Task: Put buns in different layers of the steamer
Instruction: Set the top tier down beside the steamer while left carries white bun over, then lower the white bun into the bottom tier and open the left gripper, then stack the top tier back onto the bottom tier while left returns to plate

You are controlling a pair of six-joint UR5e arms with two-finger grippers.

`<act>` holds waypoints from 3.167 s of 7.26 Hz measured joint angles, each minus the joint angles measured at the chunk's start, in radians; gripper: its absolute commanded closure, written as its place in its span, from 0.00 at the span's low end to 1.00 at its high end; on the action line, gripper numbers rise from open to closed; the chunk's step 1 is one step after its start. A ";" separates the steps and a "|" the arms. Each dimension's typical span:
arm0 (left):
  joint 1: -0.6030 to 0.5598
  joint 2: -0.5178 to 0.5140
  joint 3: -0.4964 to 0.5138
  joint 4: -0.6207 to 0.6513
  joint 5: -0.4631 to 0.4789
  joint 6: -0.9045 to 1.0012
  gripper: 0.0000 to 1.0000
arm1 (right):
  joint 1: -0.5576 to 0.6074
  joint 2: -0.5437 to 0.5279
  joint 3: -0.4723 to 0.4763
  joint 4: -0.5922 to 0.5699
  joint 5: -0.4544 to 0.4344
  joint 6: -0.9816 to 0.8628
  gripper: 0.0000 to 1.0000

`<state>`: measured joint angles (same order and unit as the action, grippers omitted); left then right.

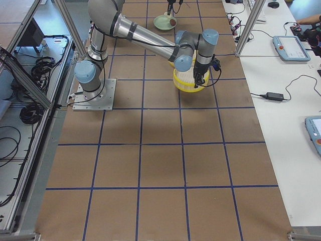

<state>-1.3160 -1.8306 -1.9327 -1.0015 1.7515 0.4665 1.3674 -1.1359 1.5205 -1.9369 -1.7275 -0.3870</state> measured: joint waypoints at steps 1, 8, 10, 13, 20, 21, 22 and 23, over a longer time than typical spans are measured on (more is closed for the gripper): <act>-0.019 0.017 0.033 -0.032 0.001 -0.010 0.99 | 0.000 0.000 0.000 -0.001 0.000 -0.002 0.92; -0.396 0.022 0.190 -0.004 -0.398 -0.691 0.95 | -0.001 0.000 0.006 0.002 0.004 0.005 0.92; -0.420 -0.075 0.193 0.207 -0.513 -0.801 0.64 | -0.002 -0.001 0.011 0.002 0.003 0.009 0.92; -0.428 -0.146 0.194 0.341 -0.581 -0.931 0.00 | -0.001 -0.003 0.013 0.001 0.005 0.012 0.92; -0.321 -0.097 0.141 0.248 -0.247 -0.357 0.00 | 0.125 -0.036 0.010 0.058 0.007 0.286 0.91; -0.269 -0.066 0.096 0.216 -0.184 -0.262 0.00 | 0.158 -0.036 0.010 0.064 0.019 0.363 0.91; -0.209 -0.034 0.027 0.203 -0.153 -0.196 0.00 | 0.203 -0.037 0.008 0.070 0.044 0.466 0.91; -0.155 0.002 -0.051 0.200 -0.143 -0.155 0.01 | 0.263 -0.036 0.005 0.075 0.062 0.584 0.91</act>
<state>-1.4708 -1.8281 -1.9835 -0.8018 1.6082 0.3113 1.6301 -1.1723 1.5254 -1.8618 -1.6657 0.1967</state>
